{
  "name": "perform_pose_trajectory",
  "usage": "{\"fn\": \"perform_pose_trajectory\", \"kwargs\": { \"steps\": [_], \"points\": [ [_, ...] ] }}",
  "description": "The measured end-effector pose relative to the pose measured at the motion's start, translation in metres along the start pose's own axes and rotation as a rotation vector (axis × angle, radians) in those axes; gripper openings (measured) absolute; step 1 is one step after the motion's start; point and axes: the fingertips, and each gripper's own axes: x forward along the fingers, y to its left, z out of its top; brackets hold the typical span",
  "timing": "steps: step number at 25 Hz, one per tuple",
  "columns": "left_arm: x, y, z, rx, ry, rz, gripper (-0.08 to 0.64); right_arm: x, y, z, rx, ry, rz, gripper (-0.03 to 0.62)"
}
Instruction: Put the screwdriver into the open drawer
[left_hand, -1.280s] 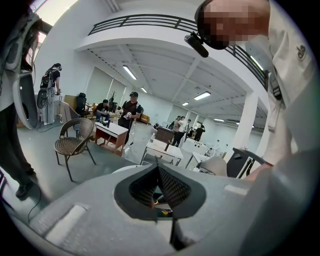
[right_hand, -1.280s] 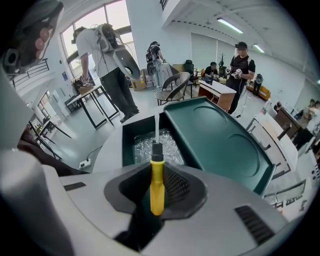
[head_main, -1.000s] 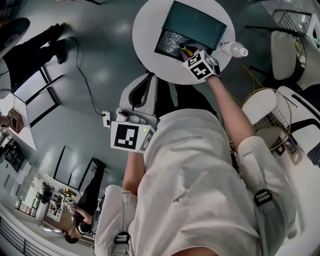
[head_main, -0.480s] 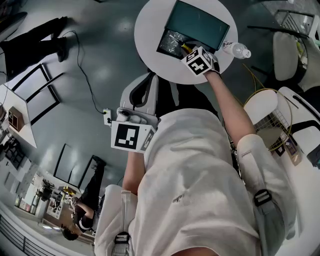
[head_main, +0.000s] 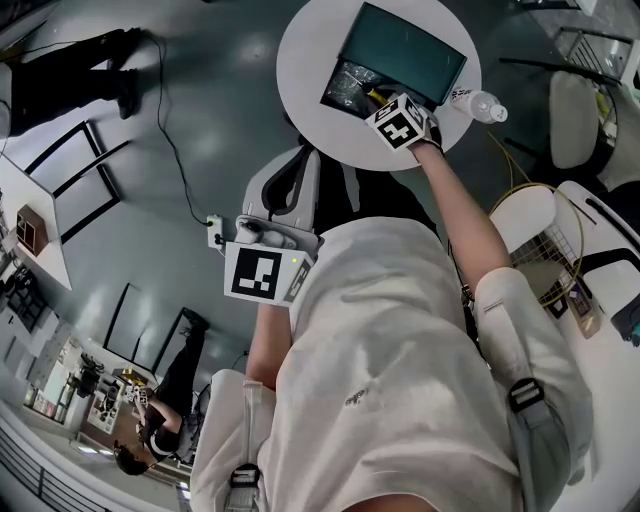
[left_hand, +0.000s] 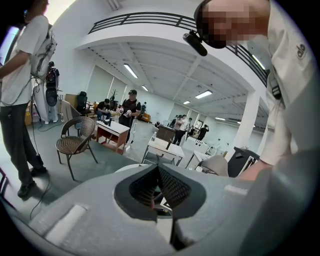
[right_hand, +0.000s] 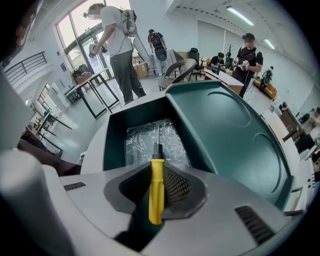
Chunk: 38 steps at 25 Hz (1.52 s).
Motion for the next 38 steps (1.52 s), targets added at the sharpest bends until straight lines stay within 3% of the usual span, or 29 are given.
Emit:
{"fn": "perform_pose_trajectory", "kwargs": {
  "steps": [19,38],
  "points": [
    [-0.008,0.012,0.005,0.011,-0.016,0.009,0.011,0.0,0.006,0.005,-0.021,0.031,-0.041,0.083],
    [-0.022,-0.018,0.025,0.055,-0.096,0.022,0.011,-0.063,0.015,0.013,-0.047,-0.045,-0.015,0.064]
  ]
}}
